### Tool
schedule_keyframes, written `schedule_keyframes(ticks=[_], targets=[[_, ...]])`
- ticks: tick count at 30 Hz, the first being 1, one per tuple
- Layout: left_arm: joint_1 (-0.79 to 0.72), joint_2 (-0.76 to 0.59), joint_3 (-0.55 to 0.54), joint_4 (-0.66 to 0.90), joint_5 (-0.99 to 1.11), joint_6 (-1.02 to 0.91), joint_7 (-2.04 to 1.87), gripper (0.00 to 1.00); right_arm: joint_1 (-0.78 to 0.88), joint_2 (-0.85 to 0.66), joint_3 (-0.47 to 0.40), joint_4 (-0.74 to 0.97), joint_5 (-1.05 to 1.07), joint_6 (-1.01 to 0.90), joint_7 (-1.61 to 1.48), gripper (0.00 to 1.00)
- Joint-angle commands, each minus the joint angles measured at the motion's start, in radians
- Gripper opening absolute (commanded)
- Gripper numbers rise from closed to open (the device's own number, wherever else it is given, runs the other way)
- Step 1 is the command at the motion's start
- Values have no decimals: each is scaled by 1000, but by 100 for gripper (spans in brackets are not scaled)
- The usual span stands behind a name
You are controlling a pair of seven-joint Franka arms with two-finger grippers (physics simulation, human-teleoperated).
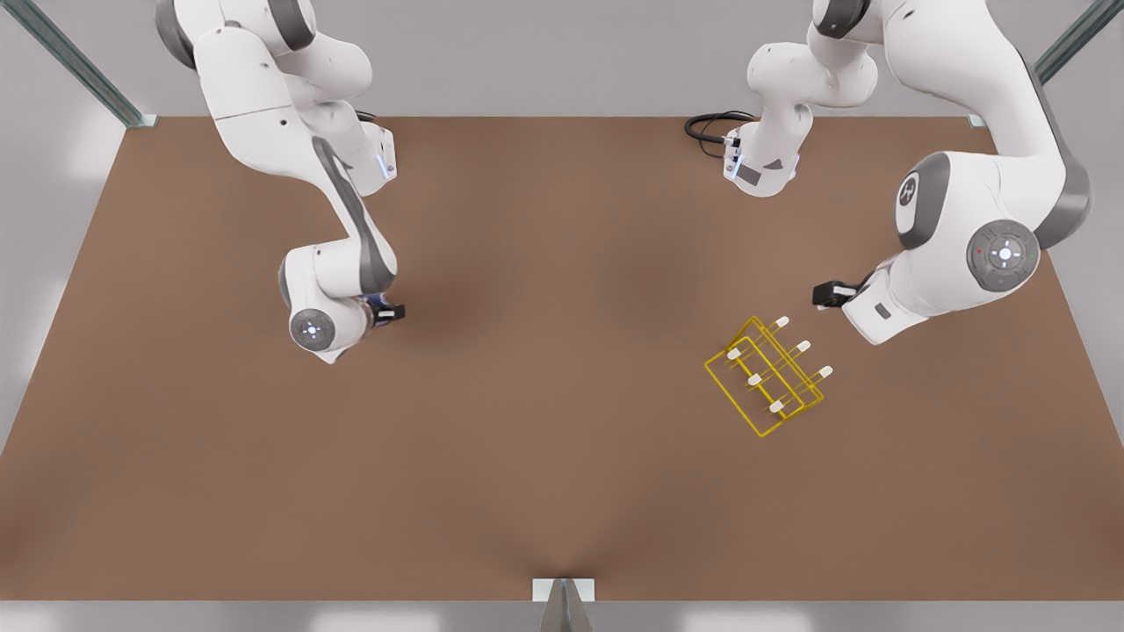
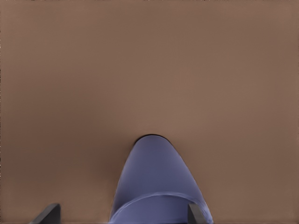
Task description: Place the cup on the cup holder
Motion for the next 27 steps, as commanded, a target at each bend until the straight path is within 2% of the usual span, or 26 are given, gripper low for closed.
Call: schedule_keyframes(ticks=[1,4,7,8,9,10,11,13,14,20,21,23,27], targets=[[0,0,0,1,1,5,0,100,-7,-8,0,0,-2,-53,-40,100],[0,9,0,2,4,16,2,100,-7,-14,0,-17,-2,-91,-40,100],[0,18,0,5,6,16,2,100,-5,18,1,-85,8,33,-40,100],[0,20,0,5,6,16,2,100,-5,20,1,-91,9,57,-38,92],[0,20,0,8,6,16,2,100,-5,26,1,-88,17,64,-38,75],[0,20,0,10,6,16,2,100,-5,26,1,-85,32,64,-38,50],[0,20,0,10,6,16,2,100,-5,26,3,-80,35,62,-37,38],[0,20,0,10,4,14,2,100,-5,24,1,-68,35,62,-37,24],[0,6,0,10,4,1,3,100,-5,24,1,-63,35,62,-37,21],[0,-22,-3,16,-6,-61,5,100,-5,21,9,-31,54,44,-35,21],[0,-20,0,17,-6,-61,5,100,-5,18,9,15,86,-7,-35,21],[0,-26,2,23,-8,-59,2,100,-5,23,7,124,208,-100,-18,21],[0,-20,-4,30,-8,-61,5,100,38,130,7,279,570,-91,-9,21]])
